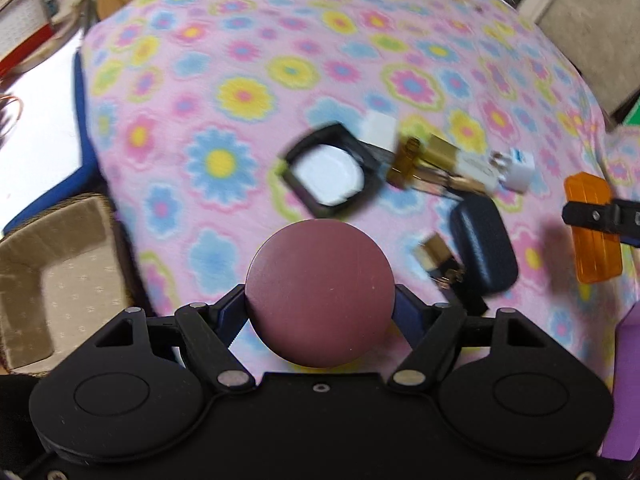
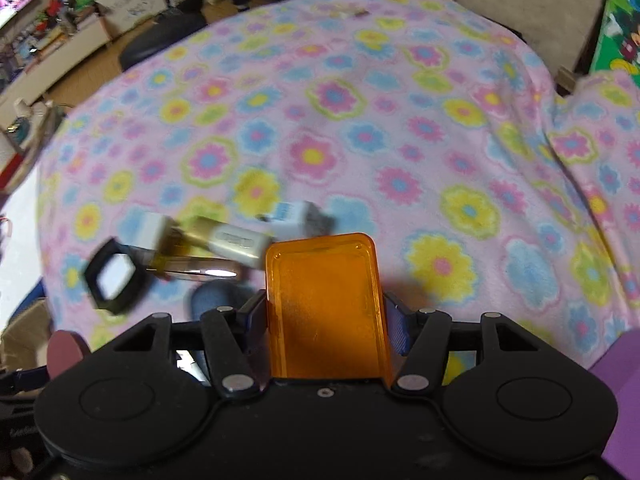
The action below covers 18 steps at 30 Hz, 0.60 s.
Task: Organize rigid objects
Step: 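Carry both items to the basket and release them inside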
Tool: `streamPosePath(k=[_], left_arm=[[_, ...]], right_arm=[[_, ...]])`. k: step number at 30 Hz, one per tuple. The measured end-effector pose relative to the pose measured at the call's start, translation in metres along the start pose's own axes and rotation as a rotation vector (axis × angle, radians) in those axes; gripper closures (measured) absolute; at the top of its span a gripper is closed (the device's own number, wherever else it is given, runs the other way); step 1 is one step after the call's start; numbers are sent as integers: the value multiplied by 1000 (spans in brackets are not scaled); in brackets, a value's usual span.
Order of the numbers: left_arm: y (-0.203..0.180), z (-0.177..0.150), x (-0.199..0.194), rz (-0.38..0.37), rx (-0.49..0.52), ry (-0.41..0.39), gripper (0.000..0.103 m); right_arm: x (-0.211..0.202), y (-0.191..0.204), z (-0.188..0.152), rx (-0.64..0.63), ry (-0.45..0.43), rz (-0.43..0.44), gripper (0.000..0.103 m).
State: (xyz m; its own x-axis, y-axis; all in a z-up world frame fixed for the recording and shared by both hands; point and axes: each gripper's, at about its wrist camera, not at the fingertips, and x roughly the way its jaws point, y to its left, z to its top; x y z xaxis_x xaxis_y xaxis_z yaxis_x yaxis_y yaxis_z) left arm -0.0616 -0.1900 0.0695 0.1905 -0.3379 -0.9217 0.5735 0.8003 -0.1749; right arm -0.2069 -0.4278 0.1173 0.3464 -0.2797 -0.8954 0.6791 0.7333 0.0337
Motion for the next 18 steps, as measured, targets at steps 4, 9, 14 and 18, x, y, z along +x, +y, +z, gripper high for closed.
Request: streamPosePath(k=[4, 9, 14, 18], left_arm=[[35, 0, -11, 47, -54, -40, 33], [86, -4, -17, 91, -157, -59, 33], [135, -11, -21, 167, -234, -82, 33], [172, -14, -27, 190, -287, -90, 33]], right_arm=[[-8, 48, -2, -71, -8, 56, 44], [-9, 123, -11, -171, 23, 163, 44], [-4, 195, -24, -257, 75, 239, 44], [0, 247, -34, -292, 120, 266, 44]])
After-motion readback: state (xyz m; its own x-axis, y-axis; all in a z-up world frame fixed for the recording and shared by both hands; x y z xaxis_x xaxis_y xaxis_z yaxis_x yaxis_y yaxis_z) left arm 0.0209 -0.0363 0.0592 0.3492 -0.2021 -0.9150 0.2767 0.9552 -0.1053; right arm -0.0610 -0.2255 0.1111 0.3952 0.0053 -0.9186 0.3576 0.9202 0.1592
